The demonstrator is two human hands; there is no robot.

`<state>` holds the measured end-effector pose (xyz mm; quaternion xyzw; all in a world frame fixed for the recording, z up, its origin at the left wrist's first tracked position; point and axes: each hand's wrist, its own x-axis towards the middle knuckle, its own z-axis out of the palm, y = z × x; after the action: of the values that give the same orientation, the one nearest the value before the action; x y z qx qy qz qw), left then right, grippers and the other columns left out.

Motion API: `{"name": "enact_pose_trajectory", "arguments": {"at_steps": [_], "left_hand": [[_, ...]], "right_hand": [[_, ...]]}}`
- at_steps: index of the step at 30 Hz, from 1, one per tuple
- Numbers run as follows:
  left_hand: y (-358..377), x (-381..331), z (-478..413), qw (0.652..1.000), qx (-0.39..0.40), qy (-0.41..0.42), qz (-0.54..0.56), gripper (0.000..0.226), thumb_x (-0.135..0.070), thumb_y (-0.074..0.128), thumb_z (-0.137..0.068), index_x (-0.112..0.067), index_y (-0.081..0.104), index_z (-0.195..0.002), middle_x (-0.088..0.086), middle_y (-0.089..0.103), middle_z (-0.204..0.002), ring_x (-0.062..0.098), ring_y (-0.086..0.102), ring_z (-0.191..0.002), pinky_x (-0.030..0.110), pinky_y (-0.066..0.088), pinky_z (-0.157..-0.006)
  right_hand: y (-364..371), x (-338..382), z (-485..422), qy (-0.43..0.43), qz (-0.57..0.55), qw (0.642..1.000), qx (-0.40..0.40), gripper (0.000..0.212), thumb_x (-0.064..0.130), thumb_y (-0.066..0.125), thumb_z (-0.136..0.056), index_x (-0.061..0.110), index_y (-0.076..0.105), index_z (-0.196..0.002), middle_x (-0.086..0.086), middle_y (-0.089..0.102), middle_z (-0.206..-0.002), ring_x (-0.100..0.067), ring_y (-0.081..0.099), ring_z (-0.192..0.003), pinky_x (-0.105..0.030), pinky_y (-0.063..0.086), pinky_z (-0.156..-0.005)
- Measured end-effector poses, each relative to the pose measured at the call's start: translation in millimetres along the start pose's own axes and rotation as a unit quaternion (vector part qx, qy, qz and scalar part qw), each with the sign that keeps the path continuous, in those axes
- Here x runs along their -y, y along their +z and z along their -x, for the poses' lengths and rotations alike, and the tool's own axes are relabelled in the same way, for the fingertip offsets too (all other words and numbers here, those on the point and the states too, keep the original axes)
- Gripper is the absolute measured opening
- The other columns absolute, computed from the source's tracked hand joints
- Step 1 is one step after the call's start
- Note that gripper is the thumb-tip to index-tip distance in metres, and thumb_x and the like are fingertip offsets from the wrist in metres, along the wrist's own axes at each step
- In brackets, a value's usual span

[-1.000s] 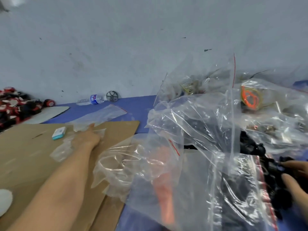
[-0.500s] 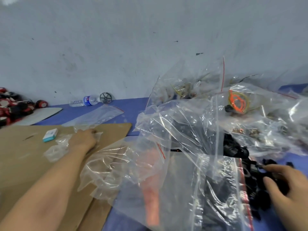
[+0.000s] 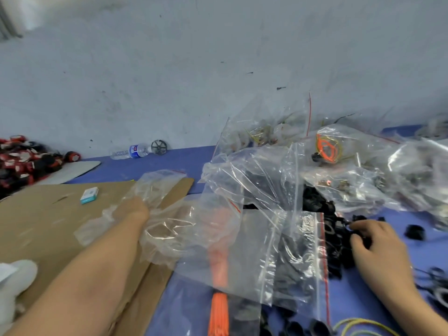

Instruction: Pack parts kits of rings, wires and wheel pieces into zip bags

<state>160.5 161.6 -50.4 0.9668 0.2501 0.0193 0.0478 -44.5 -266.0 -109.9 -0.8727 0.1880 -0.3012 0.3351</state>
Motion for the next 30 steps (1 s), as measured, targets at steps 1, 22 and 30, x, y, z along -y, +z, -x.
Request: {"name": "enact_pose_trajectory", "arguments": {"at_steps": [1,22,30], "left_hand": [[-6,-2,4,1.0,0.012,0.005,0.0,0.039,-0.024,0.043,-0.101,-0.006,0.051,-0.135,0.017,0.048,-0.142,0.034,0.046,-0.13,0.042,0.036,-0.106],[-101,-90,320,0.67,-0.025,0.6,0.437,0.016,-0.007,0.051,-0.071,-0.003,0.045,-0.056,-0.001,0.066,-0.109,0.002,0.056,-0.114,0.016,0.038,-0.095],[-81,-97,293,0.672,0.007,0.571,0.472,0.03,-0.025,0.045,-0.067,0.001,0.048,-0.054,-0.01,0.068,-0.109,0.0,0.053,-0.123,0.016,0.039,-0.101]], "right_hand": [[0,0,0,0.005,-0.001,1.0,0.004,0.017,-0.005,0.06,-0.08,0.002,0.067,-0.095,-0.021,0.06,-0.1,-0.036,0.058,-0.093,-0.037,0.04,-0.079],[-176,50,-12,0.134,-0.74,0.615,0.237,0.078,0.056,0.017,-0.097,-0.005,0.058,-0.123,-0.039,0.053,-0.121,-0.049,0.057,-0.11,-0.049,0.05,-0.092],[-209,43,-14,0.116,-0.45,0.865,0.189,0.034,0.036,0.055,-0.08,0.015,0.076,-0.063,-0.003,0.071,-0.066,-0.011,0.065,-0.051,-0.021,0.053,-0.045]]}}
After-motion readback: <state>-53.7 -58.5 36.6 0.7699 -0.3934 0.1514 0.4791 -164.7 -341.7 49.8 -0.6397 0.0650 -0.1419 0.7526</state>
